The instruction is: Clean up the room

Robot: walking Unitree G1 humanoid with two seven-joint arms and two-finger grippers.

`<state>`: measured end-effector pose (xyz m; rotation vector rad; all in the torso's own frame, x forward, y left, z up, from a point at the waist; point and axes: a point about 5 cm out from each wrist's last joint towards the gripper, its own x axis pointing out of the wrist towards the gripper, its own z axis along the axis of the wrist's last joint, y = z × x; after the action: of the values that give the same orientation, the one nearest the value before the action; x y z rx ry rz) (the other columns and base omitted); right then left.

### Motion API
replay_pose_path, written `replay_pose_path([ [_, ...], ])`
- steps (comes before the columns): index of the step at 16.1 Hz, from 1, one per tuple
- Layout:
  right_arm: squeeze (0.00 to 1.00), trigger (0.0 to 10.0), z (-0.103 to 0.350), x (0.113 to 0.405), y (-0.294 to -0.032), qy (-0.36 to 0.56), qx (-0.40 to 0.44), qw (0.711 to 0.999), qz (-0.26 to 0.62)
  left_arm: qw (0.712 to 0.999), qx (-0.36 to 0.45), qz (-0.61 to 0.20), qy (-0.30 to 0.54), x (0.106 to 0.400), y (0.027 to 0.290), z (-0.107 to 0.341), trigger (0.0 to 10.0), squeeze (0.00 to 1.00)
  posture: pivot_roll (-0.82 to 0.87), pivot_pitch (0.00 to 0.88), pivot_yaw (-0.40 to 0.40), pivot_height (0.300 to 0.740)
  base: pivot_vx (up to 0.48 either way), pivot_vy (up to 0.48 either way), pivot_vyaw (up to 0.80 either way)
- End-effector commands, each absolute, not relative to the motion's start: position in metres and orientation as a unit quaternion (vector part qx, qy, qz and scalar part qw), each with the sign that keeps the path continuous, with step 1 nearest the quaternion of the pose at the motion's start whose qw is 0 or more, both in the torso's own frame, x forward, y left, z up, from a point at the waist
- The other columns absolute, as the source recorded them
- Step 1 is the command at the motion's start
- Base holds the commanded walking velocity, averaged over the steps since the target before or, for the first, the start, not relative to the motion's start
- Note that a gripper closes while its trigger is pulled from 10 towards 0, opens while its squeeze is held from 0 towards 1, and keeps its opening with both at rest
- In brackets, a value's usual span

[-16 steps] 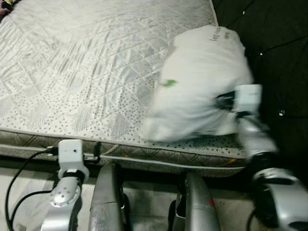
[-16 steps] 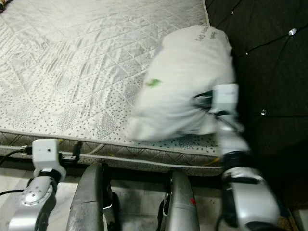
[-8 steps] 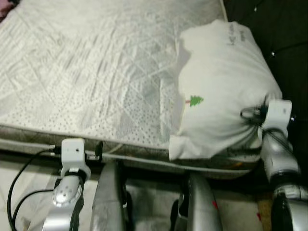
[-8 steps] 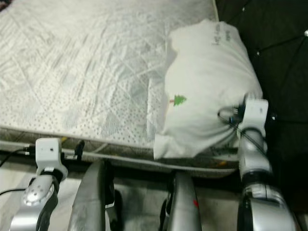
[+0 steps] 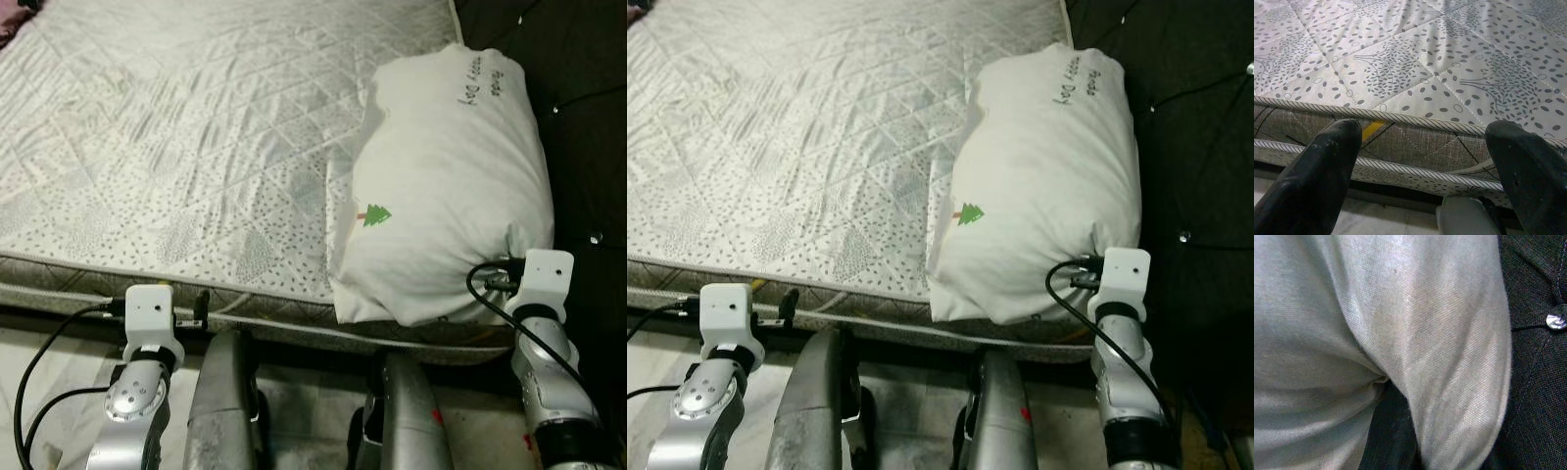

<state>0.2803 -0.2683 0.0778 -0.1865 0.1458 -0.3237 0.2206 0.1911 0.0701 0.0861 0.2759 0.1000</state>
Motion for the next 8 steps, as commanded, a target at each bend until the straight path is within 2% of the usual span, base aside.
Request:
replay_pose_path([
  [1,0.00,0.0,0.085,0.284,-0.267,0.058,-0.084,0.982,-0.157,0.987,0.047,0.045,0.145,0.219,0.190,0.067,10.0,0.00,0.07,0.149,-0.039,0.586,0.000,0.000,0.00],
  [4,0.00,0.0,0.102,0.317,-0.265,0.067,-0.081,0.985,-0.135,0.987,0.047,0.046,0.143,0.221,0.189,0.067,10.0,0.00,0.08,0.142,-0.044,0.586,0.000,0.000,0.00],
  [6,0.00,0.0,0.120,0.333,-0.276,0.059,-0.091,0.984,-0.142,0.988,0.048,0.051,0.141,0.221,0.189,0.067,10.0,0.00,0.09,0.142,-0.052,0.586,0.000,0.000,0.00],
  [7,0.00,0.0,0.139,0.341,-0.296,0.049,-0.093,0.979,-0.177,0.987,0.048,0.058,0.141,0.220,0.192,0.067,10.0,0.00,0.09,0.141,-0.058,0.586,0.000,0.000,0.00],
  [8,0.00,0.0,0.146,0.342,-0.303,0.046,-0.098,0.976,-0.191,0.987,0.048,0.060,0.142,0.219,0.192,0.066,10.0,0.00,0.09,0.141,-0.063,0.586,0.000,0.000,0.00],
])
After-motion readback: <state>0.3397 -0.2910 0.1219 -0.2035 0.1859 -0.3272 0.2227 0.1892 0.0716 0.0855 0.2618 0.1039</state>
